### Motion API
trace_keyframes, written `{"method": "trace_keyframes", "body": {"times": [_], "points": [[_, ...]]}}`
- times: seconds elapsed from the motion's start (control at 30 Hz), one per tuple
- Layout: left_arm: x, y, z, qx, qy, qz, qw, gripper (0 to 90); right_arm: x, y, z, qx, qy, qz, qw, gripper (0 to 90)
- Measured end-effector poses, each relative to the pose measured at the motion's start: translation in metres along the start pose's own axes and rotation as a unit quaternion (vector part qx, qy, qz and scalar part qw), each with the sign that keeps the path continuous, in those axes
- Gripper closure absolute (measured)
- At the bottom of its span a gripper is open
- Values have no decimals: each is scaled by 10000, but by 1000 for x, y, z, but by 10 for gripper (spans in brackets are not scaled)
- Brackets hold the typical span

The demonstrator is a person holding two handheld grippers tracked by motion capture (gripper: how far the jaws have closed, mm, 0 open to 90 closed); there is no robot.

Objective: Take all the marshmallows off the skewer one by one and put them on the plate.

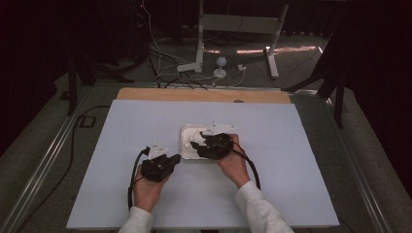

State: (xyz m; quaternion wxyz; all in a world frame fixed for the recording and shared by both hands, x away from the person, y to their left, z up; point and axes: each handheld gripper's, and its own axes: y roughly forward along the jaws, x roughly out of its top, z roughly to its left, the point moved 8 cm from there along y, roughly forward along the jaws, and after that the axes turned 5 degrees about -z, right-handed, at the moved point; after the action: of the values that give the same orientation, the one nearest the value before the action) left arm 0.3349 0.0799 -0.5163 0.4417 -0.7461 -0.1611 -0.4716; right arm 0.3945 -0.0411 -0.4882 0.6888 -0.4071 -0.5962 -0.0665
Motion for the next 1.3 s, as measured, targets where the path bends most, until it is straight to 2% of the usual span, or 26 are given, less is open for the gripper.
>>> {"method": "trace_keyframes", "body": {"times": [0.53,0.77,0.97,1.07,1.3], "points": [[1,-1,-3,-62,12,-16,10000,898,-1,1,4,147,52,-3,9999,561],[3,-2,-5,-104,-3,-76,9999,899,-3,1,0,72,116,17,9999,582],[3,-1,-7,-143,46,-53,9999,898,-7,2,2,129,148,51,9998,610],[3,-2,-7,-173,29,-67,9998,899,-4,1,3,83,125,-63,9999,656],[2,-1,-8,-163,-6,-32,9999,899,-4,3,7,21,98,-81,9999,760]]}}
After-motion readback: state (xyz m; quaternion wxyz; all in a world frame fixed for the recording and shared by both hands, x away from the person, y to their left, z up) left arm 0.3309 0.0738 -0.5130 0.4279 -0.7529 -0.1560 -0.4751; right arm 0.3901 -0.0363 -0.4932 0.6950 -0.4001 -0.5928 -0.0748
